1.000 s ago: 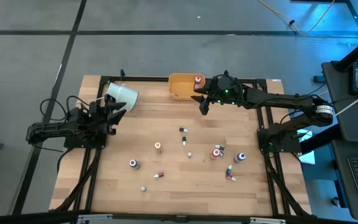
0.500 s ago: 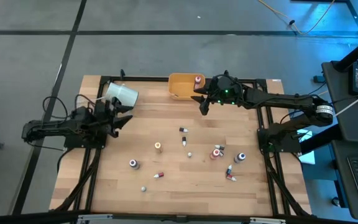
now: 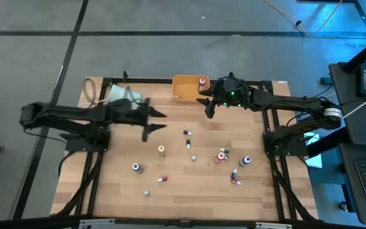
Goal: Pick & Place food coloring
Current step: Put the black food coloring bottle into the yellow bin, then put the green food coloring bottle into the yellow bin
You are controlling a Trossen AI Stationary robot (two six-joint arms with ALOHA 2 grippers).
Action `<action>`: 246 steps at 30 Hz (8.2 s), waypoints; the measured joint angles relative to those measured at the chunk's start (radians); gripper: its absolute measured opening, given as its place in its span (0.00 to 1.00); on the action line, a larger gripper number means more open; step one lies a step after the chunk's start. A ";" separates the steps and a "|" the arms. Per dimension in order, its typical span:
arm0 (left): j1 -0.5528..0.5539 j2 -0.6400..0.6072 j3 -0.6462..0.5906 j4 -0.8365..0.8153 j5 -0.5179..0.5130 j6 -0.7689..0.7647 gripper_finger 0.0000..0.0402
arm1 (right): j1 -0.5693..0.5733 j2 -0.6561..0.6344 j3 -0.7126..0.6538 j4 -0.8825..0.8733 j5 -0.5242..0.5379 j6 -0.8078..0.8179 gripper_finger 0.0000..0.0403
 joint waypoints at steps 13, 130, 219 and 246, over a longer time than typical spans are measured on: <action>0.040 0.457 0.191 0.048 0.062 0.115 0.51 | 0.130 -0.212 0.000 -0.305 0.205 0.009 0.43; 0.377 0.763 0.684 -0.440 -0.134 0.068 0.18 | 0.157 -0.219 0.002 -0.386 0.218 0.056 0.43; 0.077 -0.032 0.030 0.011 -0.020 -0.140 0.32 | 0.158 0.205 0.024 -0.112 -0.325 -0.256 0.73; 0.070 -0.030 0.030 -0.068 -0.018 -0.219 0.32 | 0.169 0.649 0.283 -0.336 -0.334 -0.847 0.73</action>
